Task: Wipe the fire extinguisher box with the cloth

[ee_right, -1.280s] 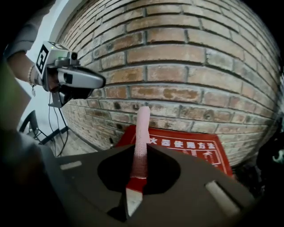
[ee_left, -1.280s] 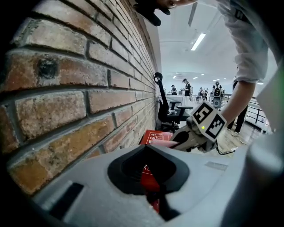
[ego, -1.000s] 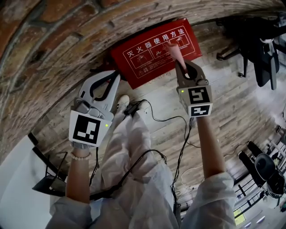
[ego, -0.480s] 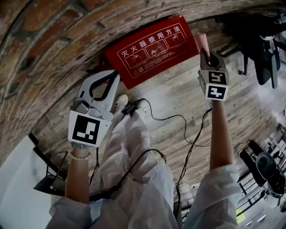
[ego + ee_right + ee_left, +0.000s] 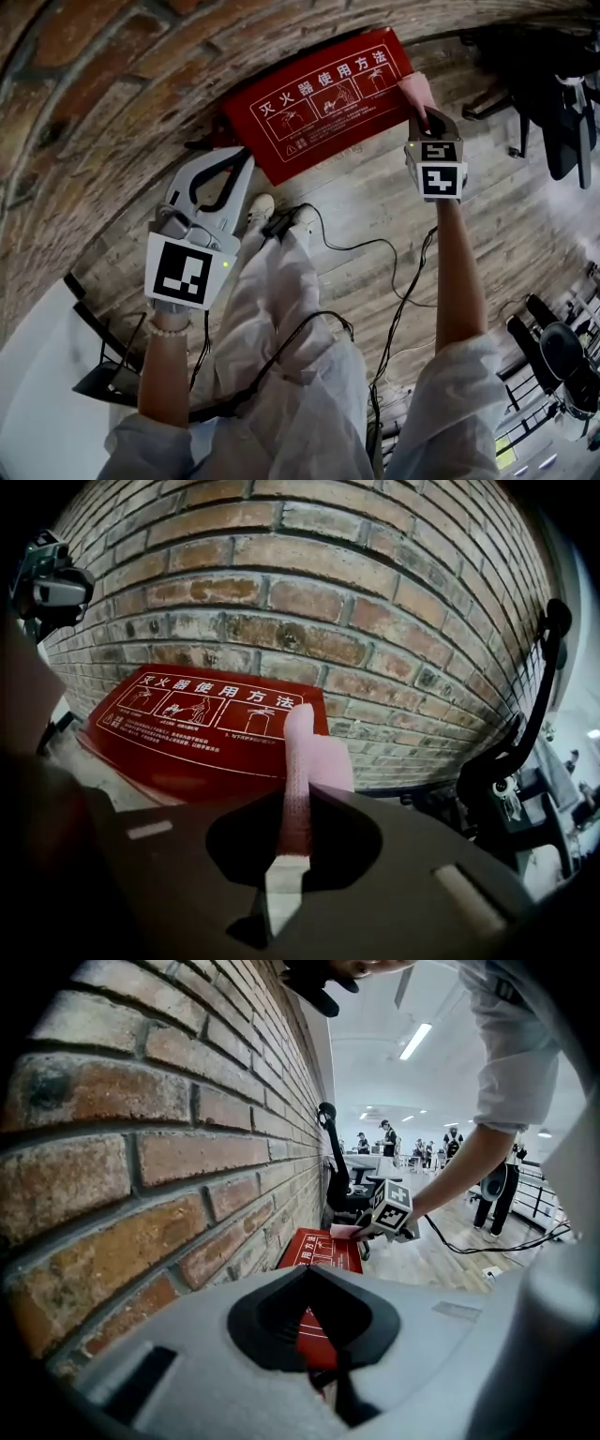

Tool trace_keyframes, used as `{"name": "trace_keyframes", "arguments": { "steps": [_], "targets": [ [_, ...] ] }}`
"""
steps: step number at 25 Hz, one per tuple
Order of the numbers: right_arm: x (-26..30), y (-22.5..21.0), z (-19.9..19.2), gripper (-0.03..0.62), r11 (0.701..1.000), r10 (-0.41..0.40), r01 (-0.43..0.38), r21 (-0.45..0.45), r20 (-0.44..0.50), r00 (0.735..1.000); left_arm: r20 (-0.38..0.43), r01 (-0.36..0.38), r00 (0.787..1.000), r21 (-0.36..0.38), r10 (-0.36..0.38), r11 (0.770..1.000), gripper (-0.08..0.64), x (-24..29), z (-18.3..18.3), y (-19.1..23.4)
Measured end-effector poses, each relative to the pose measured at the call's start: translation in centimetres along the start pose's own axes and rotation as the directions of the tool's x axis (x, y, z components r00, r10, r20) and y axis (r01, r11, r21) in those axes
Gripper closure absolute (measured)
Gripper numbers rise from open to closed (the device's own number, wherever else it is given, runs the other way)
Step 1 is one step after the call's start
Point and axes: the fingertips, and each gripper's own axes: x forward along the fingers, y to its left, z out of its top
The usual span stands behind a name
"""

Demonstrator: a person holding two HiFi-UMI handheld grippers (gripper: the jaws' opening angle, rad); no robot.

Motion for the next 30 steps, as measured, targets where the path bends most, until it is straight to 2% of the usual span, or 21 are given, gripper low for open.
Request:
{"name": "trace_keyframes", "arguments": {
  "steps": [4,10,20,30],
  "targets": [
    [0.3,0.0,0.0,0.572,0.997,0.005,-0.005,0.072,0.008,1.000,-0.002,0.000,1.000,0.001,0.000,1.000,0.561,0.1,-0.2,0.0],
    [0.1,0.4,0.0,0.572,0.995,0.008,-0.009,0.099,0.014,1.000,0.002,0.004,1.000,0.000,-0.004,1.000,0.561,0.1,-0.1,-0.3],
    [-0.3,3.0,0.4,0.572,0.997,0.043,-0.045,0.065,0.029,0.999,0.009,-0.001,1.000,-0.001,0.001,1.000,0.561,-0.4,-0.1,-0.2],
    [-1.2,8.0,1.0,0.572,0.991,0.127,-0.129,0.039,0.057,0.990,0.008,0.004,1.000,-0.006,-0.004,1.000,0.561,-0.9,-0.7,-0.2]
  ]
}}
